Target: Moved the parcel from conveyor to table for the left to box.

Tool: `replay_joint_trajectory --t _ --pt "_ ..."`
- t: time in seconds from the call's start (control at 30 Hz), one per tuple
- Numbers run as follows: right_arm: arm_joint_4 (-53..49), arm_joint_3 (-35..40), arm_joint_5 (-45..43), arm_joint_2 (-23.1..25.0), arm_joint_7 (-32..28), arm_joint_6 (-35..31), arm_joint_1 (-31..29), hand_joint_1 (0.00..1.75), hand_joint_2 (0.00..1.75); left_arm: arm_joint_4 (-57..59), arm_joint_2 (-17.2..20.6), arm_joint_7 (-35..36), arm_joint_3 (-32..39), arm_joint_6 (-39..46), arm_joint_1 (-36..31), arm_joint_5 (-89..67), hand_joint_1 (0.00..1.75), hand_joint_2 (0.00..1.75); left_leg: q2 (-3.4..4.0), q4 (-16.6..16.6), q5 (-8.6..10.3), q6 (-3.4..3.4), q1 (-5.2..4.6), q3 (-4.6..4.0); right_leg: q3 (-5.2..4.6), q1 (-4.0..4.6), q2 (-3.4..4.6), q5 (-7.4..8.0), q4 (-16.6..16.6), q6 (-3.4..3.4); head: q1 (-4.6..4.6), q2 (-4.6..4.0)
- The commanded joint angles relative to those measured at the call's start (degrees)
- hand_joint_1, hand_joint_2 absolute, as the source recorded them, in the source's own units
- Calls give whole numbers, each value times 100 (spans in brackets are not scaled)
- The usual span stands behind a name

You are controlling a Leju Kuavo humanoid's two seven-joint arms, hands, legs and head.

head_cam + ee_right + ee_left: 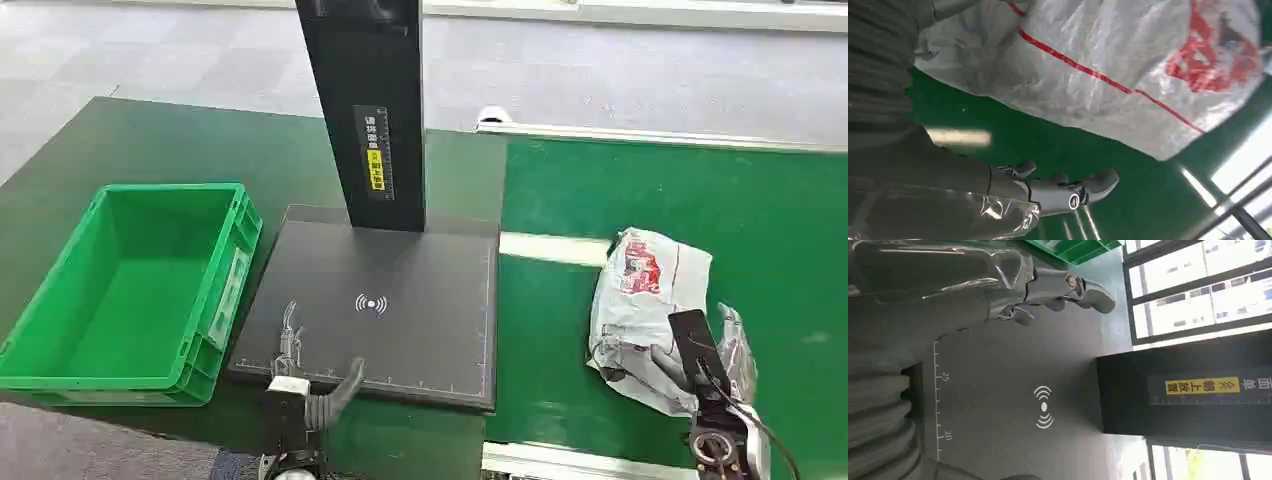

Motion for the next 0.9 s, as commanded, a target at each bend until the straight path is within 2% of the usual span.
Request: replay_joint_trajectory --t 0.03,0.13,0.17,0.2,0.3,0.33,0.43,0.47,0.53,0.6,0.67,0.73,0.83,0.9 --pt "2925 22 577 -180 265 592 -1379 0 175 157 159 13 -77 33 9 101 0 175 21 -10 4 6 1 10 6 1 23 15 -18 1 -2 0" --pt "3010 29 628 -113 239 701 -1518 0 175 76 208 13 -69 101 78 142 0 175 20 -12 -1 4 -1 15 10 -1 17 7 -13 -1 -2 0" --pt "2992 67 661 -105 153 752 -1539 19 175 74 218 13 -62 113 71 157 0 175 20 -8 -3 4 1 13 5 0 19 6 -10 -1 -7 0" --pt "2947 116 731 -94 64 679 -1538 175 175 58 226 13 -50 134 79 168 0 175 25 -11 -2 5 1 15 5 1 24 9 -14 -1 -2 0" --pt "2300 -27 748 199 -227 -144 -1340 175 175 -92 251 13 137 173 240 18 0 175 13 -7 0 5 1 9 1 2 12 6 -8 -2 -4 0" --pt "2300 -27 748 199 -227 -144 -1340 175 175 -92 251 13 137 173 240 18 0 175 16 -7 1 6 2 7 0 3 15 8 -9 -2 -2 0" --pt "1335 -114 724 437 -494 -829 -999 175 175 -290 239 13 253 173 382 26 0 175 13 -5 -1 4 2 0 -4 3 11 5 -6 -2 -2 0" --pt "490 -134 672 644 -1047 -1588 -703 175 175 -446 237 13 300 173 470 61 0 175 16 -9 -1 4 3 4 -1 4 15 6 -11 -3 -4 -2" --pt "267 -78 687 710 -983 -1585 -615 175 175 -460 249 13 293 173 479 73 0 175 13 -4 -2 3 1 -4 -8 2 12 2 -2 -4 -6 0" --pt "-802 5 514 972 -1427 -2217 -183 175 175 -629 291 13 397 173 506 -221 0 175 7 -5 -2 2 1 -3 -7 2 7 0 -3 -4 -2 -2" --pt "-1594 168 353 1111 -1464 -2274 170 175 175 -730 396 13 439 173 491 -163 0 175 6 -11 -3 -1 5 3 -1 6 4 -1 -8 -7 -4 -2" --pt "-2525 390 -90 1282 -1967 -2500 650 175 175 -1052 582 13 502 165 538 -333 0 175 1 -4 -2 -1 4 -6 -10 5 0 -3 1 -7 -2 0" --pt "-3252 705 -491 1474 -2158 -2502 1049 175 175 -1347 652 13 649 158 497 -675 0 175 -9 -4 -2 -1 5 -8 -10 7 -5 -6 2 -5 -4 0" --pt "-3395 1028 -763 1498 -2160 -2144 1123 175 175 -1634 690 13 716 -19 448 -655 0 175 -11 -4 -4 -1 10 -8 -9 12 -4 -8 1 -6 -7 -2"
